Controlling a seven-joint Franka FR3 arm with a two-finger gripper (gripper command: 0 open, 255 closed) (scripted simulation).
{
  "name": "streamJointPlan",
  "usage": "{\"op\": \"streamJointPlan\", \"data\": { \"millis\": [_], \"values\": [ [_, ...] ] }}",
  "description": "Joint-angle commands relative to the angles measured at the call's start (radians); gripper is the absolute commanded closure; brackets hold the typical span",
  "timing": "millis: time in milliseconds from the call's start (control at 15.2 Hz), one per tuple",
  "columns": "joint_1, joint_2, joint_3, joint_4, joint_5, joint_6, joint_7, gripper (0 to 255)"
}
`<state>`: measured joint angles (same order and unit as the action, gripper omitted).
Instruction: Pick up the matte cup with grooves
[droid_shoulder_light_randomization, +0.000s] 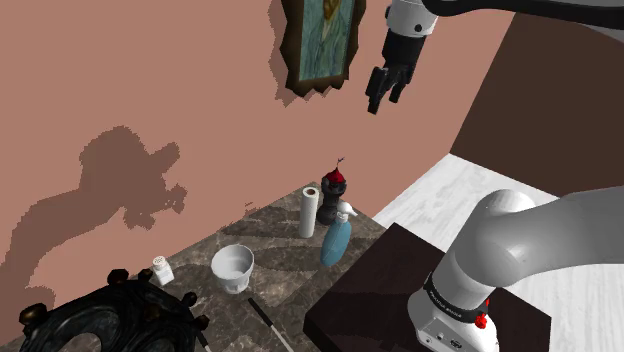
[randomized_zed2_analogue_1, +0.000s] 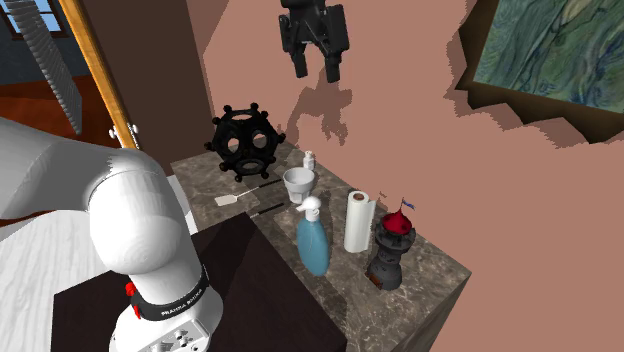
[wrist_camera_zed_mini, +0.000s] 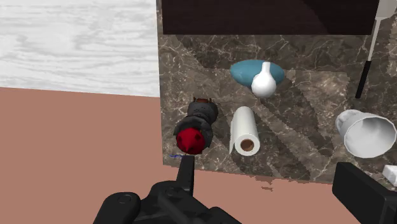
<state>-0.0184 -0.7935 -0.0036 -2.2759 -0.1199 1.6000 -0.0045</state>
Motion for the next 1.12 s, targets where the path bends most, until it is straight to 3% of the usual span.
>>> {"op": "streamJointPlan", "data": {
  "millis": [0,528,1056],
  "values": [
    [0.000,0.000,0.000,0.000,0.000,0.000,0.000,0],
    [0.040,0.072,0.120,-0.142,0.054,0.196,0.140,0],
    [0.071,0.235,0.248,-0.206,0.083,0.405,0.287,0]
  ]
}}
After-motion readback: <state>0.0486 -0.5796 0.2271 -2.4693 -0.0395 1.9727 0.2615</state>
